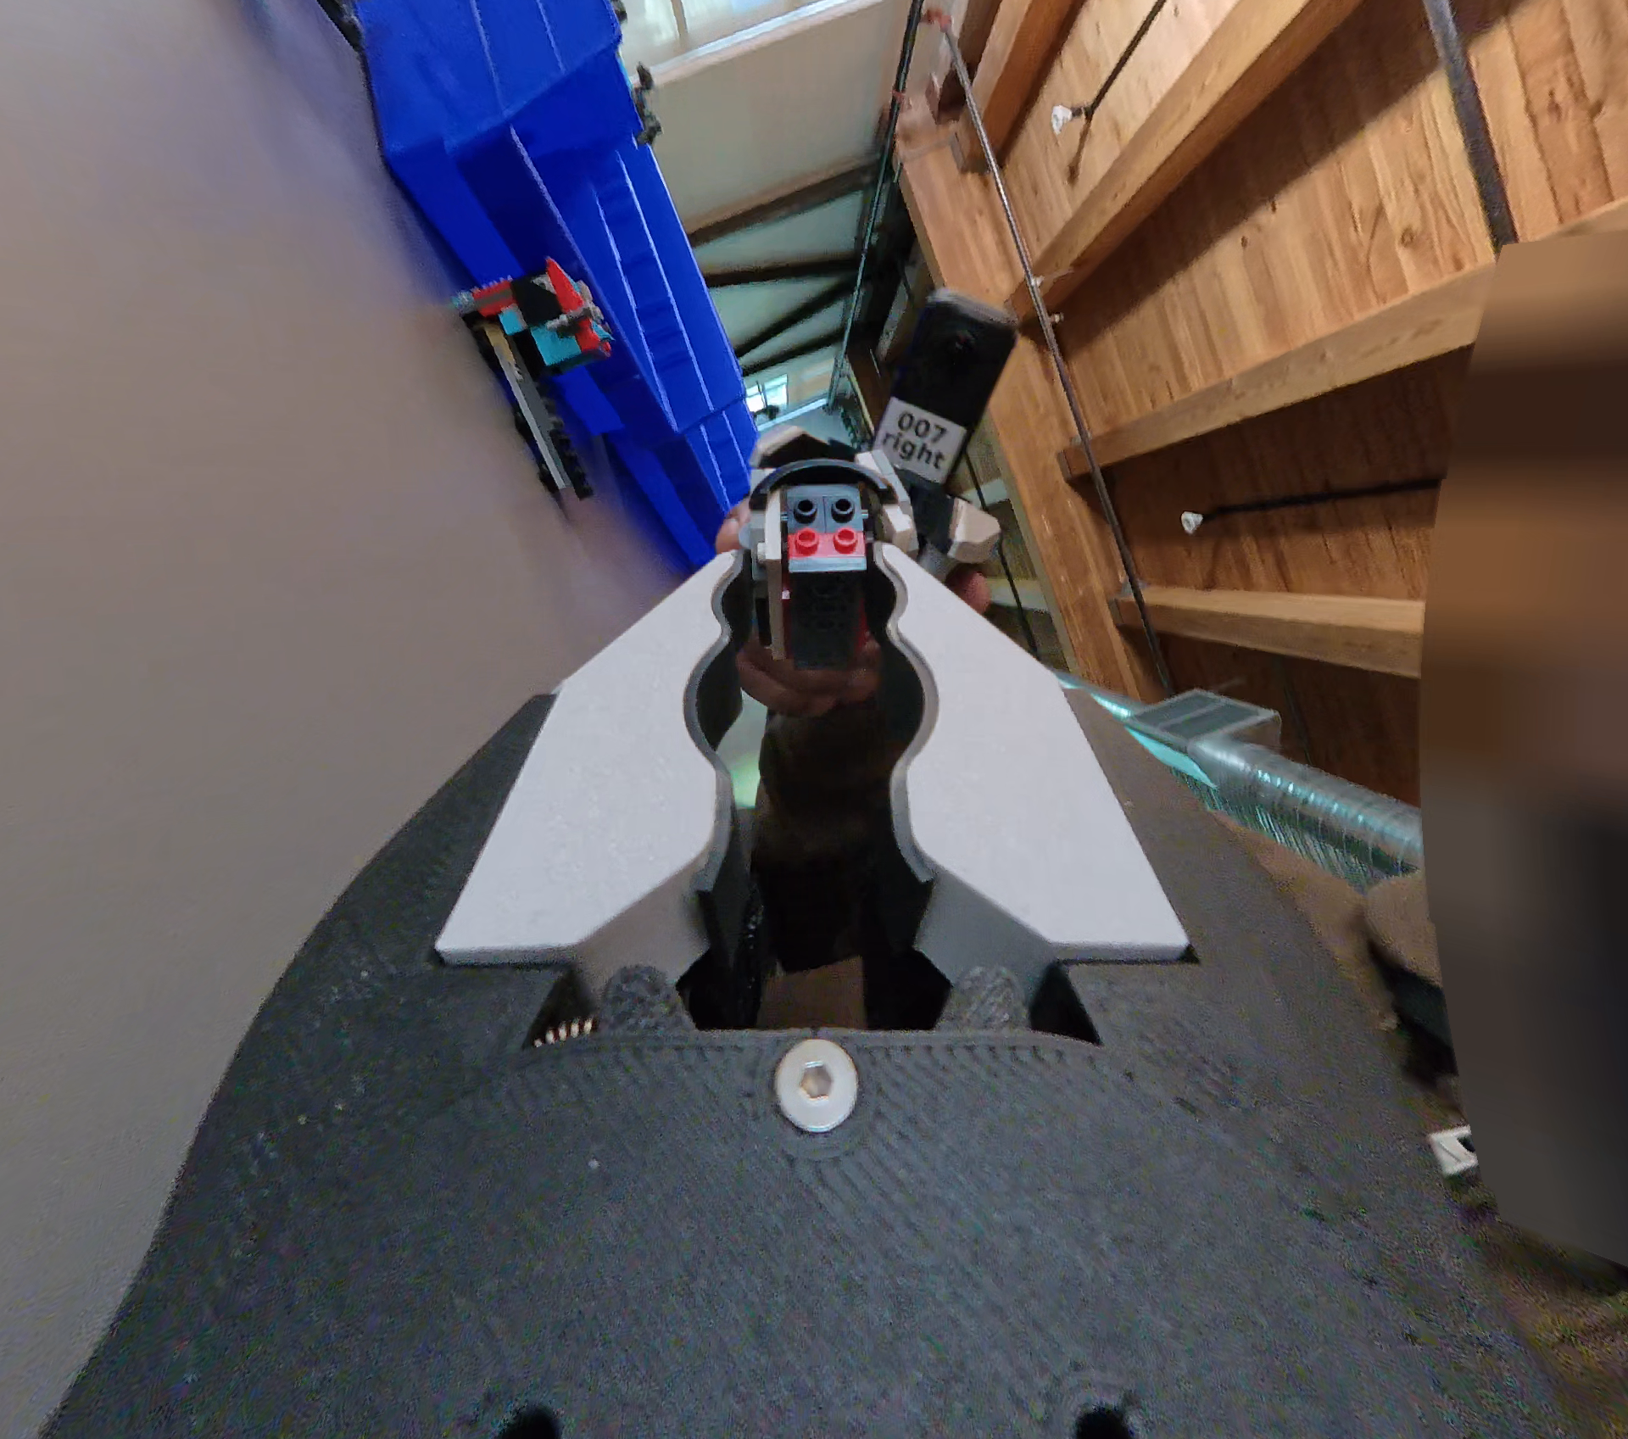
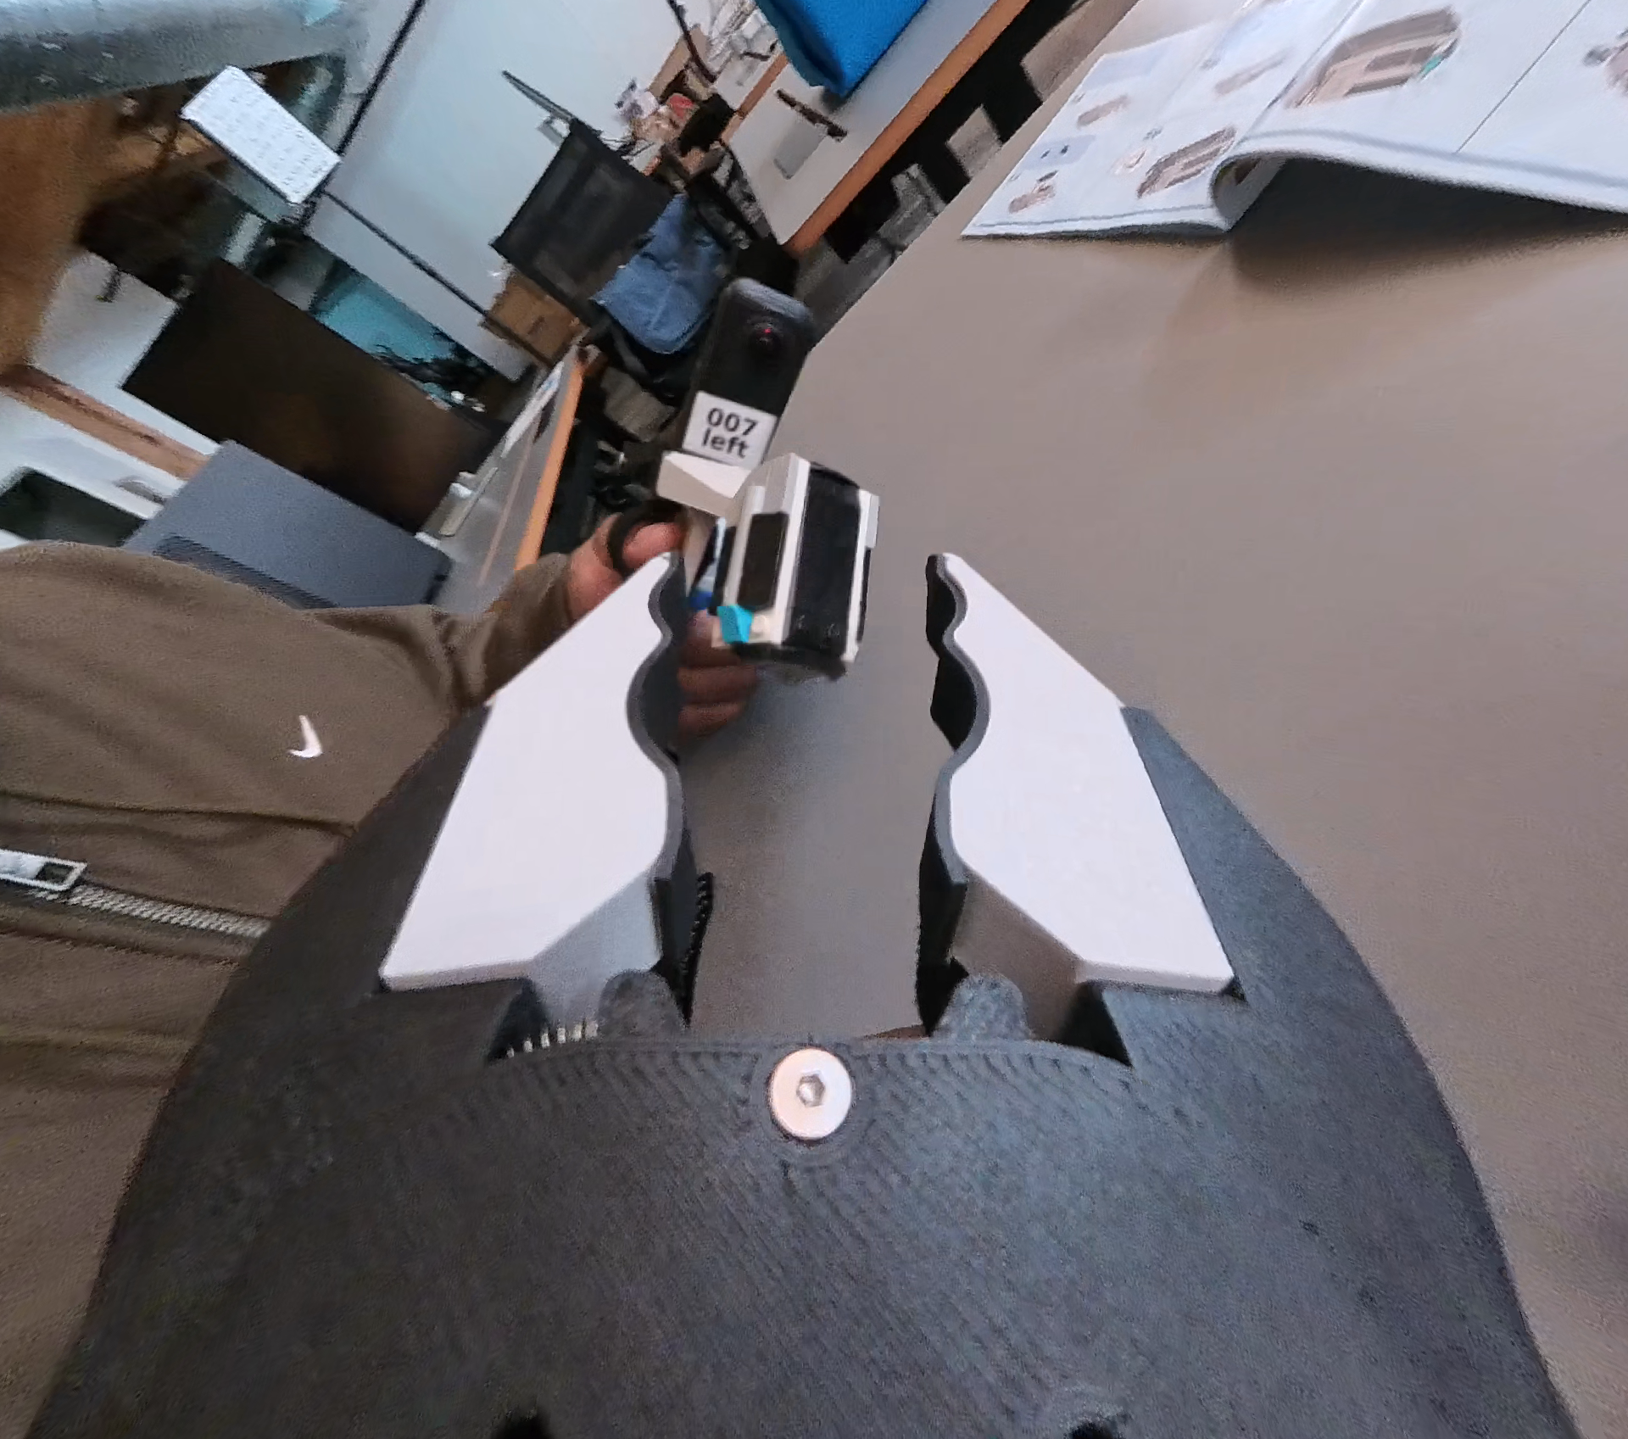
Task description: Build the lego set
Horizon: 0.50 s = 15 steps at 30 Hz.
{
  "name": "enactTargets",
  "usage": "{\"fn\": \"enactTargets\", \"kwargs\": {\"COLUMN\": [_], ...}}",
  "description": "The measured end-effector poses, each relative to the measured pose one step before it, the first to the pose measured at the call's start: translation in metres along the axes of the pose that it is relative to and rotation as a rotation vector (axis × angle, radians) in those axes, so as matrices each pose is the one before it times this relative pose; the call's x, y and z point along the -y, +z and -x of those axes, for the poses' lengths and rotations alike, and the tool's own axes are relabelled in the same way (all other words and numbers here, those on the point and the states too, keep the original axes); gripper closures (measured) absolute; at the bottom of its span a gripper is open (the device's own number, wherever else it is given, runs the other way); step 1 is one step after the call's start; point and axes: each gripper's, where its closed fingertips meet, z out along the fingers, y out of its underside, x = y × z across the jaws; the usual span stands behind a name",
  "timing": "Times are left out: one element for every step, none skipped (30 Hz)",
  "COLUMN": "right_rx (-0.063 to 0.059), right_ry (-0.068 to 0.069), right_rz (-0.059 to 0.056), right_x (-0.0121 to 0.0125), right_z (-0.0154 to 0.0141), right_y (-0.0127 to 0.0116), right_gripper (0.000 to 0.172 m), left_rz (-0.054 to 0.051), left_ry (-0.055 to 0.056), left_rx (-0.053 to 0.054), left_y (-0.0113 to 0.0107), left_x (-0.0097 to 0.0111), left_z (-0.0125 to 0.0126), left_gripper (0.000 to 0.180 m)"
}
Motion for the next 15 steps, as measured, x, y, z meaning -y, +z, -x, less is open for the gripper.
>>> {"fn": "enactTargets", "kwargs": {"right_rx": [0.025,0.0269,0.0256,0.0228,0.0185,0.0162,0.0156,0.0144,0.0133,0.0112,0.0102,0.0086,0.0065,0.0041,0.0047], "right_ry": [0.0208,0.0205,0.0193,0.0161,0.0132,0.011,0.0093,0.0088,0.0086,0.0079,0.0068,0.0072,0.0064,0.0063,0.0072], "right_rz": [0.0044,0.0053,0.0093,0.0113,0.0121,0.0126,0.011,0.0084,0.0054,0.0022,-0.0002,-0.0007,0.0,0.0003,-0.0007], "right_x": [-0.00111,-0.00171,-0.00252,-0.00322,-0.00343,-0.00372,-0.00341,-0.003,-0.00243,-0.00161,-0.00112,-0.00085,-0.00088,-0.00086,-0.00083], "right_z": [0.00031,0.00081,0.00078,0.00066,0.00036,0.00024,0.00043,0.00038,0.00023,0.00016,0.00003,-0.0002,-0.00065,-0.00105,-0.00106], "right_y": [-0.00025,-0.00043,-0.00049,-0.00033,-0.00029,-0.00017,-0.00035,-0.00048,-0.00093,-0.00127,-0.00154,-0.00168,-0.00147,-0.00168,-0.00161], "right_gripper": [0.115,0.115,0.115,0.114,0.114,0.114,0.114,0.114,0.115,0.114,0.115,0.115,0.115,0.115,0.115], "left_rz": [0.021,0.0216,0.0213,0.0188,0.0168,0.0139,0.0121,0.0107,0.0117,0.0119,0.0128,0.0124,0.0119,0.011,0.0106], "left_ry": [0.0039,0.0058,0.0053,0.0045,0.0043,0.0028,0.0011,0.0,0.0,0.0008,0.0029,0.0031,0.0023,0.001,-0.0001], "left_rx": [-0.0028,-0.0026,-0.0014,0.0009,0.0013,0.0015,0.0016,0.0014,0.0014,0.0018,0.0016,0.0022,0.0031,0.0028,0.002], "left_y": [0.00176,0.00186,0.00185,0.00172,0.00163,0.00175,0.00169,0.00172,0.00195,0.00201,0.00213,0.00215,0.00235,0.00237,0.0026], "left_x": [-0.00218,-0.00234,-0.00238,-0.00203,-0.00193,-0.0015,-0.00128,-0.00106,-0.0012,-0.00104,-0.00122,-0.00112,-0.001,-0.00075,-0.00073], "left_z": [-0.00068,-0.00063,-0.00033,-0.00005,0.0002,0.00043,0.00069,0.00089,0.00092,0.00101,0.00089,0.00098,0.00119,0.00108,0.00099], "left_gripper": [0.155,0.155,0.155,0.155,0.154,0.154,0.155,0.155,0.154,0.154,0.154,0.154,0.154,0.154,0.155]}}
